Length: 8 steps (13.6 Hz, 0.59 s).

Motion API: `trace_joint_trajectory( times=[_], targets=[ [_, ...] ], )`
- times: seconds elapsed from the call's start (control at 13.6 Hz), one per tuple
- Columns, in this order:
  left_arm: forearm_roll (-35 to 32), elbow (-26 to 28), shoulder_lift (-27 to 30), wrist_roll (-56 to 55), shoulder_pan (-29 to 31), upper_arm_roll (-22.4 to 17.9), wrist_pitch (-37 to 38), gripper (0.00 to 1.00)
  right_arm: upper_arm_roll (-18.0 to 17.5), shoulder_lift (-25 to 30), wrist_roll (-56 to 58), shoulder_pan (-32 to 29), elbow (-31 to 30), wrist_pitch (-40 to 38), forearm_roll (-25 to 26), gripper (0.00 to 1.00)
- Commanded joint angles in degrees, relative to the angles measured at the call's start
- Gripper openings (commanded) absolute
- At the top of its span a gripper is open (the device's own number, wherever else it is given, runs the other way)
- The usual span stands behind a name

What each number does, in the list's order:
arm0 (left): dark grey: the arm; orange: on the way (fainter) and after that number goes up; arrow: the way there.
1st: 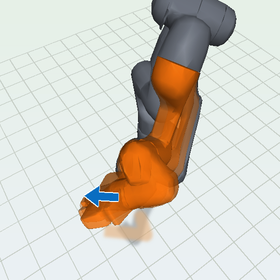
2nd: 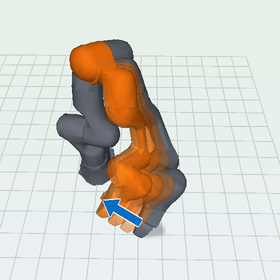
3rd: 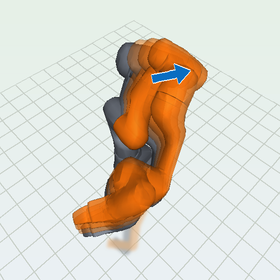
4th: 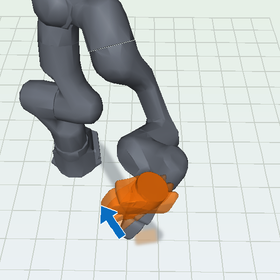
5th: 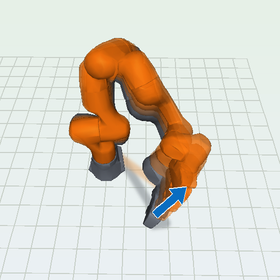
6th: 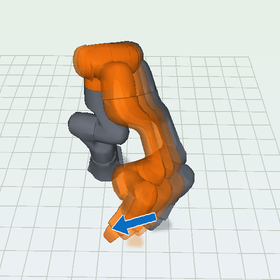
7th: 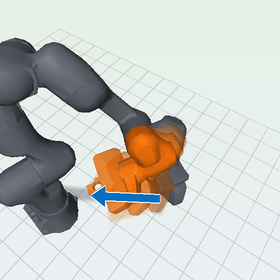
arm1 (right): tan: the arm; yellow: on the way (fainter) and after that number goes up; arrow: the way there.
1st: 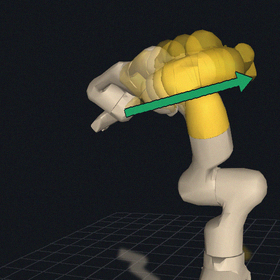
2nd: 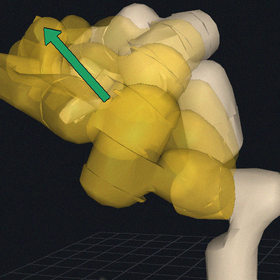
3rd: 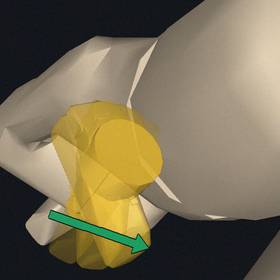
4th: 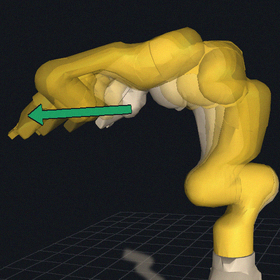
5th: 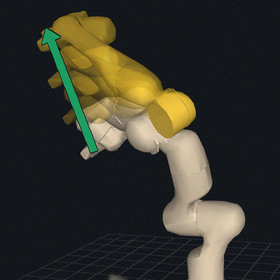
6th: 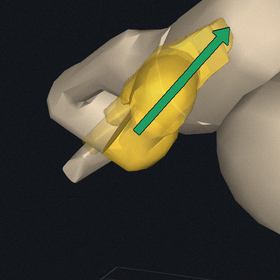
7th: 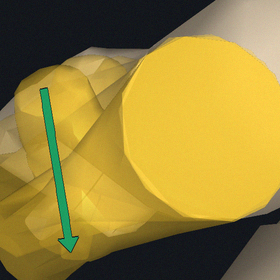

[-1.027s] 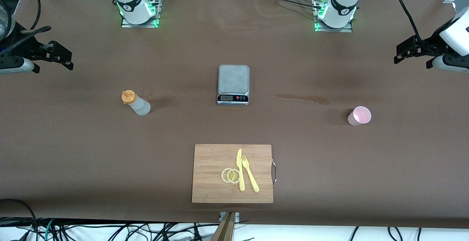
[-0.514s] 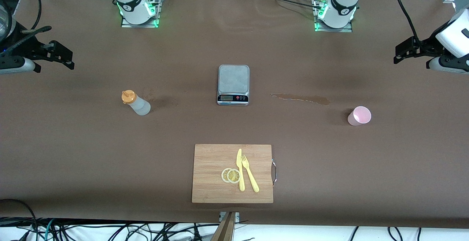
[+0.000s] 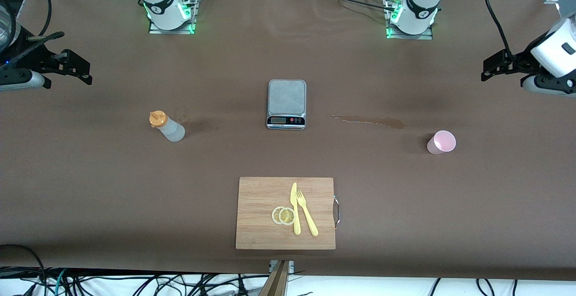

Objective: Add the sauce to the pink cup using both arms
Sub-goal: 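Move the left gripper toward the pink cup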

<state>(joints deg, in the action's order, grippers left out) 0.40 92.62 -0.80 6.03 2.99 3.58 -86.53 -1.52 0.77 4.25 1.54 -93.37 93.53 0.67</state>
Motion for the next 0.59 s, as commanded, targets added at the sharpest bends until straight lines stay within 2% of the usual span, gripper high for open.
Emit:
trace_joint_trajectory(
  times=[0.0,0.51],
  targets=[
    [-3.7,-1.4,-3.1,0.4,0.3,0.0,0.0,1.00,-0.3,0.0,-0.8,-0.2,0.7,-0.8,-0.8,1.00],
    [-4.8,-1.1,-15.4,0.6,1.6,-0.2,-7.0,1.00,-0.4,0.0,-0.8,-0.1,0.8,-0.7,-0.8,1.00]
  ],
)
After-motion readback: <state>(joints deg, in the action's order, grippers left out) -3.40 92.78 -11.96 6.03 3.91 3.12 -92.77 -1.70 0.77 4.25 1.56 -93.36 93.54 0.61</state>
